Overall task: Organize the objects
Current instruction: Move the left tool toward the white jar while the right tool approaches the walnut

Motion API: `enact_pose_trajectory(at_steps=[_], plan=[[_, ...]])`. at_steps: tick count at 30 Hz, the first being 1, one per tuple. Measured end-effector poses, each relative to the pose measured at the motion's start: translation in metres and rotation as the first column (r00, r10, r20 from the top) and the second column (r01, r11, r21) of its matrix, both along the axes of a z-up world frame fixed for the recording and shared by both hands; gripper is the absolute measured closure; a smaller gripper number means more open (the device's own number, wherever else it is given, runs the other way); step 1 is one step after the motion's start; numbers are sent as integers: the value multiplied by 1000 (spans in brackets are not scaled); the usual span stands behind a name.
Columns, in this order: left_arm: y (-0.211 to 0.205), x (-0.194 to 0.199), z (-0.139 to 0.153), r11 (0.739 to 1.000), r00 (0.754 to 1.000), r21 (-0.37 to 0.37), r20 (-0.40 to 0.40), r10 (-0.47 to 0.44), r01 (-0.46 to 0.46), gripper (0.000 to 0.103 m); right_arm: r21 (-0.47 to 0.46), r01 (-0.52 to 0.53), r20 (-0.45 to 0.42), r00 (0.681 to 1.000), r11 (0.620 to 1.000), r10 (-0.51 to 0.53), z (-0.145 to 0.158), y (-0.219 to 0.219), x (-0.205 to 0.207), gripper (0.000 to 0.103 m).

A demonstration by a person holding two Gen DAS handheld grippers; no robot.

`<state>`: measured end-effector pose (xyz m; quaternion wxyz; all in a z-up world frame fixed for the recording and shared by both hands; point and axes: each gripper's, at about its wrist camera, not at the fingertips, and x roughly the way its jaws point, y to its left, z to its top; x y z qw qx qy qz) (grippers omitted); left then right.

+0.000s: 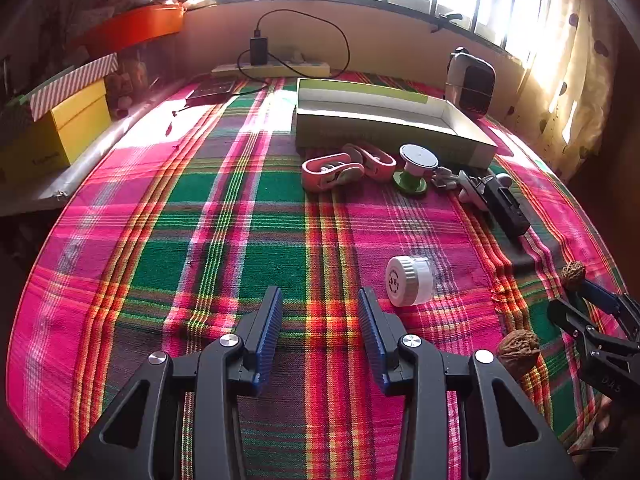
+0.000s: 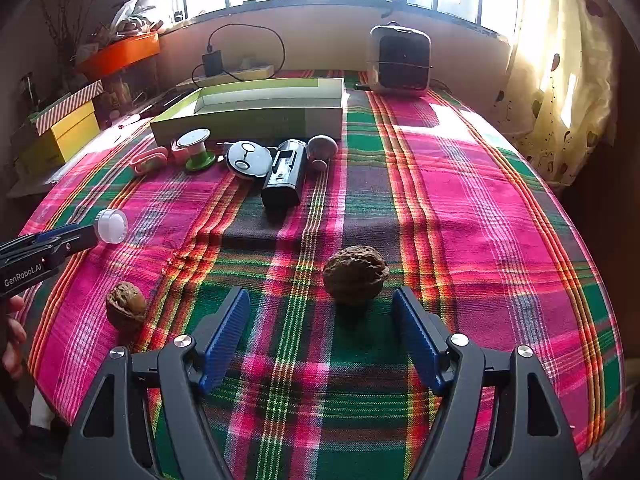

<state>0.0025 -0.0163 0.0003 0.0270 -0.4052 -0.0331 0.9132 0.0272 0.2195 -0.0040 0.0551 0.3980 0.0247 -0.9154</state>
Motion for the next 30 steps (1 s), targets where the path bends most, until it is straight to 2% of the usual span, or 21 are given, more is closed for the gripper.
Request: enact_pose_trajectory(at_steps=[4, 9, 14, 16, 20, 26, 30], plan=[[2, 1, -1, 1000, 1000, -13, -10, -12, 12, 67, -9, -17, -7, 1000, 1000, 17, 0, 3, 2, 29], [8, 3, -2, 997, 998, -51, -16, -54, 53, 67, -83, -2, -22, 1000, 997, 0, 1, 17, 2, 29], [9, 7, 0, 986, 986, 10, -24, -168, 168, 67, -67, -5, -16, 1000, 998, 4, 1, 20, -1, 29], [7, 9, 0, 982, 983, 33, -27, -183, 184, 67, -46, -8, -14, 1000, 999, 8, 1, 20, -4, 29], [1, 10, 1, 971, 979, 128, -14, -203, 203, 67, -13, -3, -10, 1000, 1000, 3, -1, 19, -9, 29], [13, 4, 2, 960, 970, 146, -2, -241, 239, 67, -1, -23, 0, 1000, 1000, 23, -1, 16, -15, 29], [22, -5, 2, 963, 969, 122, 10, -245, 242, 67, 0, -28, 10, 1000, 1000, 28, -1, 16, -20, 29]])
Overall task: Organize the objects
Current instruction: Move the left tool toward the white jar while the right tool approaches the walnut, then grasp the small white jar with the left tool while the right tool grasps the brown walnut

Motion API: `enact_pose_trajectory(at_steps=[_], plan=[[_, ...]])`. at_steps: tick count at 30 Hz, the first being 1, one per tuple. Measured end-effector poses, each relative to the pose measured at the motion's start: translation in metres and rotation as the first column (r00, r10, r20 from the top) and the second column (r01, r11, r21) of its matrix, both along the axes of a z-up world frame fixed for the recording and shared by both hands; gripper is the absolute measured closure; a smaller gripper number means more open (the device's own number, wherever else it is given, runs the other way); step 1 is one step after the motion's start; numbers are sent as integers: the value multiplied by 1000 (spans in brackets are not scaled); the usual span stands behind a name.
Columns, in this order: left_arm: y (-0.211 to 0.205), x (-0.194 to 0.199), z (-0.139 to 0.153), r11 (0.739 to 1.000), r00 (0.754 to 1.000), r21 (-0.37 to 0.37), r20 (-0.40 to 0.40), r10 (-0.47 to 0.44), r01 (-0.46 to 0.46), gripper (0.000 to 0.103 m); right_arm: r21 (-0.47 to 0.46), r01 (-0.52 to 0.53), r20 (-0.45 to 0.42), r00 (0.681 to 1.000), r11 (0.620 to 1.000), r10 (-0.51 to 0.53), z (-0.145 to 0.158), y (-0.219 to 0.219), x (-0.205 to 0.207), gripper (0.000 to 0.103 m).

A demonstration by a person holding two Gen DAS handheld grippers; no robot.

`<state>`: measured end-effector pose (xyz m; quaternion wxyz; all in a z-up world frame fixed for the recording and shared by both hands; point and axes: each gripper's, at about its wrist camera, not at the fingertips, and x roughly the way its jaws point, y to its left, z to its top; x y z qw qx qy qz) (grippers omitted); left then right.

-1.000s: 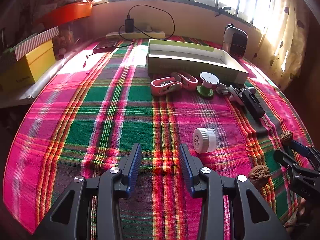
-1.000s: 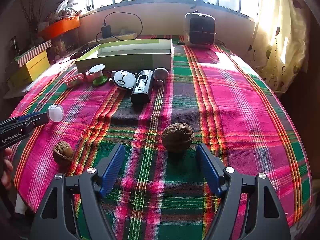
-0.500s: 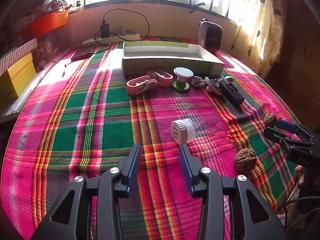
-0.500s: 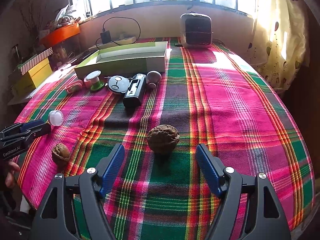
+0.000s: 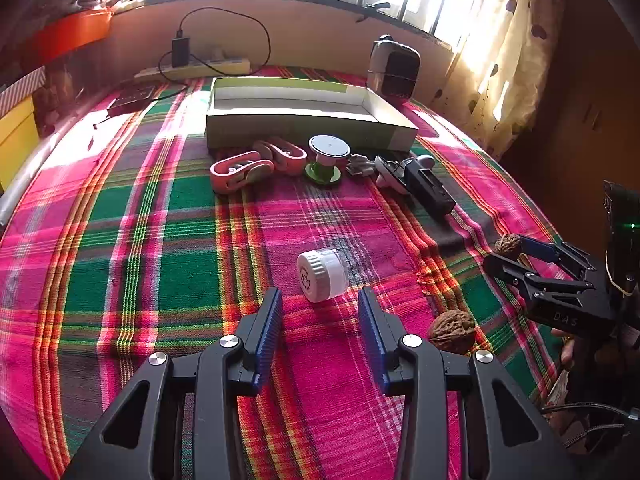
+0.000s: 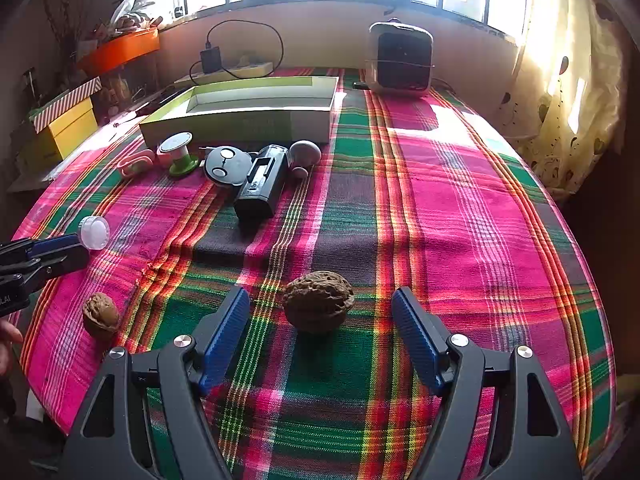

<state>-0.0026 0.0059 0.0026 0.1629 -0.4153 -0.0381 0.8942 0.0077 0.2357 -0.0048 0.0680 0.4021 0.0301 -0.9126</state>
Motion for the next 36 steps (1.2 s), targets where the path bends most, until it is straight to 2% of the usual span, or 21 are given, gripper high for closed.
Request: enact_pose_trajectory(at_steps=[5, 11, 15, 21, 27, 29, 32, 34, 36], plan=[[4, -10, 0, 1000, 1000, -22, 7, 19, -19, 67, 1, 7, 11, 1000, 1000, -7, 0, 1, -6, 29], [-1, -14, -1, 999, 999, 3, 18, 38, -38, 67, 0, 14, 16, 1000, 1000, -14, 0, 2, -8, 29], [1, -14, 0, 999, 999, -8, 15, 41, -40, 67, -3, 16, 16, 1000, 1000, -16, 1, 3, -9, 29], [-1, -15, -1, 998, 998, -18, 10, 58, -57, 76, -4, 23, 14, 1000, 1000, -23, 1, 3, -9, 30], [-4, -15, -2, 997, 997, -14, 7, 73, -72, 83, -6, 42, 2, 999, 999, -42, 2, 5, -7, 39], [-5, -16, -2, 997, 997, -13, 8, 78, -77, 85, -6, 45, -3, 999, 999, -45, 2, 6, -6, 45], [-6, -16, -2, 997, 997, -14, 7, 77, -77, 86, -6, 47, -7, 999, 999, -47, 2, 6, -5, 47], [-7, -16, -2, 997, 997, -14, 7, 77, -77, 86, -6, 44, -9, 999, 999, -44, 2, 6, -4, 55], [-7, -16, -2, 997, 997, -12, 8, 77, -77, 86, -8, 42, -10, 999, 999, -42, 3, 6, -4, 58]])
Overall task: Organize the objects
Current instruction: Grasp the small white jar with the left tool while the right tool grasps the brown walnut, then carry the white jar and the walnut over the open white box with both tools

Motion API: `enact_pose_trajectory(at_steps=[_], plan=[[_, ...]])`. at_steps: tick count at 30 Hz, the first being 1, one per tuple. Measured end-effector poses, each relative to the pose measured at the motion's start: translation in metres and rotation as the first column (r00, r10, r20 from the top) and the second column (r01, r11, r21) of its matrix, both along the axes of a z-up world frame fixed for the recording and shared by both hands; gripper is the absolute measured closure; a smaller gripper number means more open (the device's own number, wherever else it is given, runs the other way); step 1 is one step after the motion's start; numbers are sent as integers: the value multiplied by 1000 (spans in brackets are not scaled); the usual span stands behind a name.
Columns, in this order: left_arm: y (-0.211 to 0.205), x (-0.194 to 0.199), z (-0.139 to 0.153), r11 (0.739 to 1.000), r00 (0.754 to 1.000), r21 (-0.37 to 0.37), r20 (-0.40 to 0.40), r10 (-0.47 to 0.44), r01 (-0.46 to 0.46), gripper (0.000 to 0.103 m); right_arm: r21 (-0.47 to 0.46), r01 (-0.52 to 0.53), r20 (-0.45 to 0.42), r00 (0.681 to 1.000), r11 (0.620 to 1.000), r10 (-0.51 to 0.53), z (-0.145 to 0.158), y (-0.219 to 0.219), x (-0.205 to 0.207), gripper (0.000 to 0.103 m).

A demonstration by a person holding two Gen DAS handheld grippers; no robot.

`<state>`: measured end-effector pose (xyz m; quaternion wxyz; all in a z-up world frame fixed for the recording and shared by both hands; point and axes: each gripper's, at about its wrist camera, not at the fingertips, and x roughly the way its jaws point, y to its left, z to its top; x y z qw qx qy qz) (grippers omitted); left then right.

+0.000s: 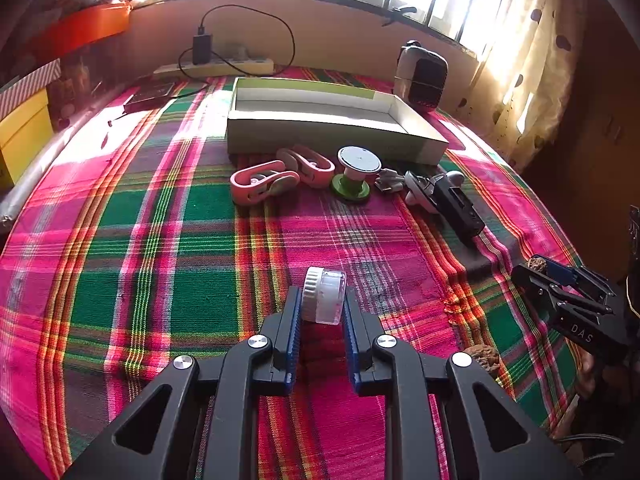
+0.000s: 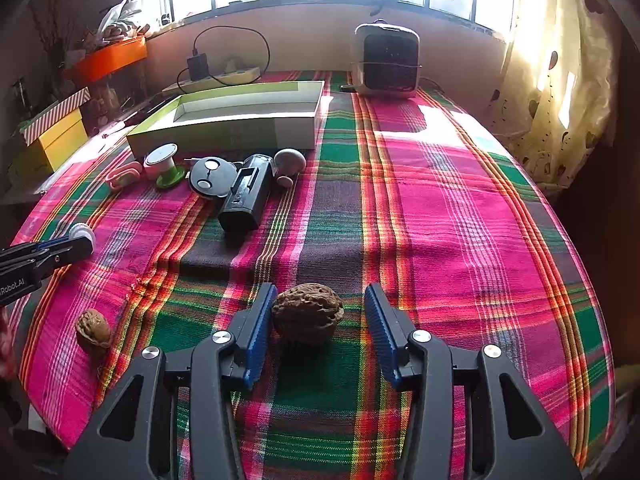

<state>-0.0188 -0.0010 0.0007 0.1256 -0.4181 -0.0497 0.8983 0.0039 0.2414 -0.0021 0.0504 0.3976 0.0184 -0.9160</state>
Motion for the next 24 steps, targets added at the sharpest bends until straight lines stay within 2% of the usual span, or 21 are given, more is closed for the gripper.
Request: enact_pose_trajectory(at_steps=[3, 6, 16, 24], plan=[[1, 0, 0, 1000, 1000, 0, 0, 0, 0, 86, -1, -1, 0, 1000, 1000, 1, 0, 0, 0, 60], [1, 0, 0, 1000, 1000, 0, 1, 0, 0, 86, -4, -4, -4, 1000, 1000, 4, 1, -1, 0, 69], [0, -1, 0, 1000, 1000, 3, 3, -2, 2, 86, -10, -15, 1, 1000, 1000, 15, 4, -2, -5, 69], [-3, -15, 15, 1000, 1000, 11, -19, -2, 2, 86, -25, -33, -14, 999, 999, 32, 16, -5, -18, 69]])
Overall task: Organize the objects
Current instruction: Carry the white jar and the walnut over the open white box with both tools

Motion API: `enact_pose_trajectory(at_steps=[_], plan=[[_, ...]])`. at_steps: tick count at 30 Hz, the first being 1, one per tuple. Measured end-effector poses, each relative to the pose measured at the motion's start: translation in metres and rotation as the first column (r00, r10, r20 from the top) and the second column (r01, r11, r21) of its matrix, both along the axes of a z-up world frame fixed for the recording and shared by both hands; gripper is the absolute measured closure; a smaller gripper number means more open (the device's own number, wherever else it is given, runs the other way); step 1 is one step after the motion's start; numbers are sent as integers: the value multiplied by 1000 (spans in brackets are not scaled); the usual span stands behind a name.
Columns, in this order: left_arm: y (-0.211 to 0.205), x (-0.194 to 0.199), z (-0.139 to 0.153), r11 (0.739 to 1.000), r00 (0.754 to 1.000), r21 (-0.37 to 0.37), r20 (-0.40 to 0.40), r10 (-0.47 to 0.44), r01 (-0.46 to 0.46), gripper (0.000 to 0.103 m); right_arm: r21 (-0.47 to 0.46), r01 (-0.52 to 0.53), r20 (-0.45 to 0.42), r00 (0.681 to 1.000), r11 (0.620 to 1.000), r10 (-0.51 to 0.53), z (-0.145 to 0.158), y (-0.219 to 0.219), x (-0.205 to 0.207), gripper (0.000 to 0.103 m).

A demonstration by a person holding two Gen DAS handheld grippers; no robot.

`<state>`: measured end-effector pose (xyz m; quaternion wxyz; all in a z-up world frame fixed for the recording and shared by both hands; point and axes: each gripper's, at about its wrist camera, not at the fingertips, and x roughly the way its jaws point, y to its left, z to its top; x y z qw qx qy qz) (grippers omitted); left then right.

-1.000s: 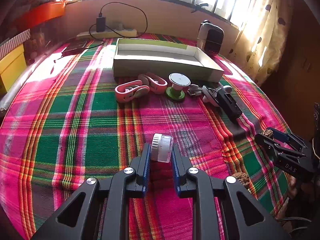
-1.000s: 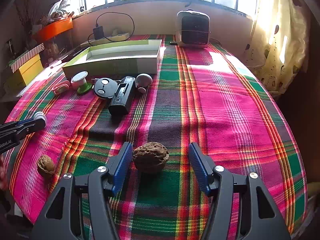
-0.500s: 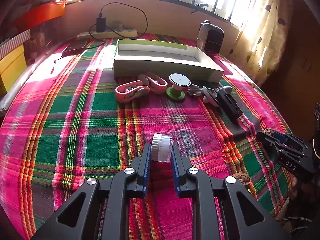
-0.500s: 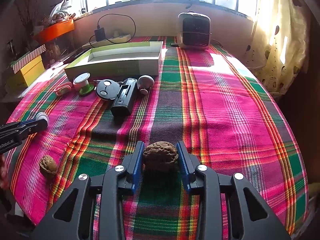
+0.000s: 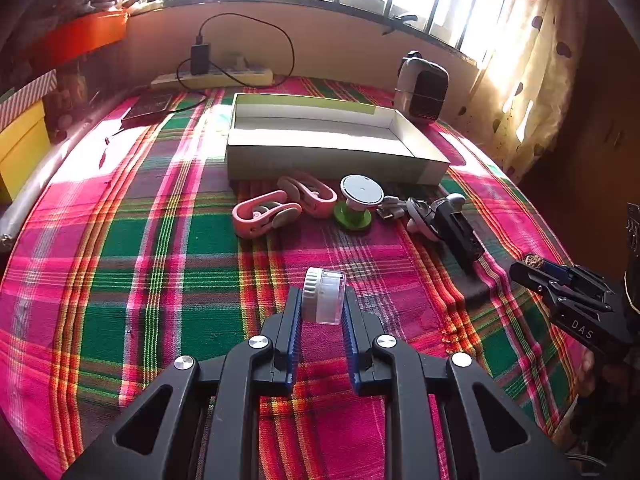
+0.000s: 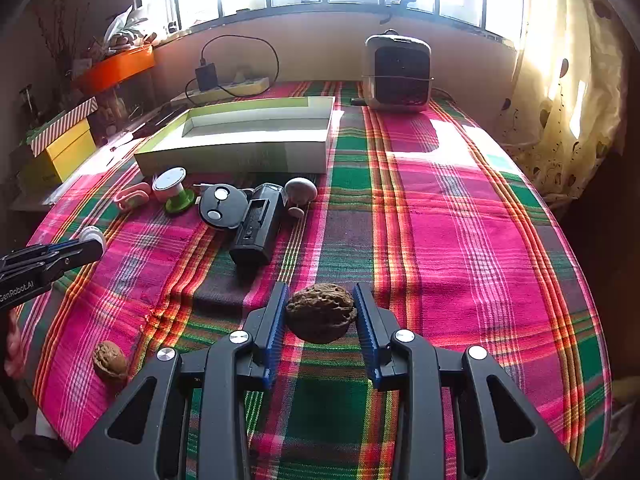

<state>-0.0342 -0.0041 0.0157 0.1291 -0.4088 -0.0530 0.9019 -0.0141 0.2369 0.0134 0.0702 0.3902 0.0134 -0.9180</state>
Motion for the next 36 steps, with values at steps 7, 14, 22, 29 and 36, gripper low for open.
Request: enact_pose_trajectory(at_steps=[7, 14, 22, 29, 36], plan=[[-2, -13, 6, 1000, 1000, 10, -2, 4, -4, 86, -3, -25, -12, 1000, 1000, 25, 12, -5, -16, 69], [-3, -22, 10, 1000, 1000, 6, -7, 3, -3, 86, -7, -42, -12, 999, 999, 42, 16, -11, -29, 69], [-5, -37, 14, 1000, 1000, 5, -9, -3, 3, 86, -9, -62, -3, 998, 998, 62, 17, -17, -44, 69], [-5, -57, 22, 1000, 999, -7, -29, -14, 13, 86, -9, -86, -24, 996, 996, 86, 31, -24, -68, 69], [-8, -78, 29, 1000, 999, -12, -44, -17, 17, 86, 8, -109, -25, 994, 994, 109, 35, -34, -92, 69]])
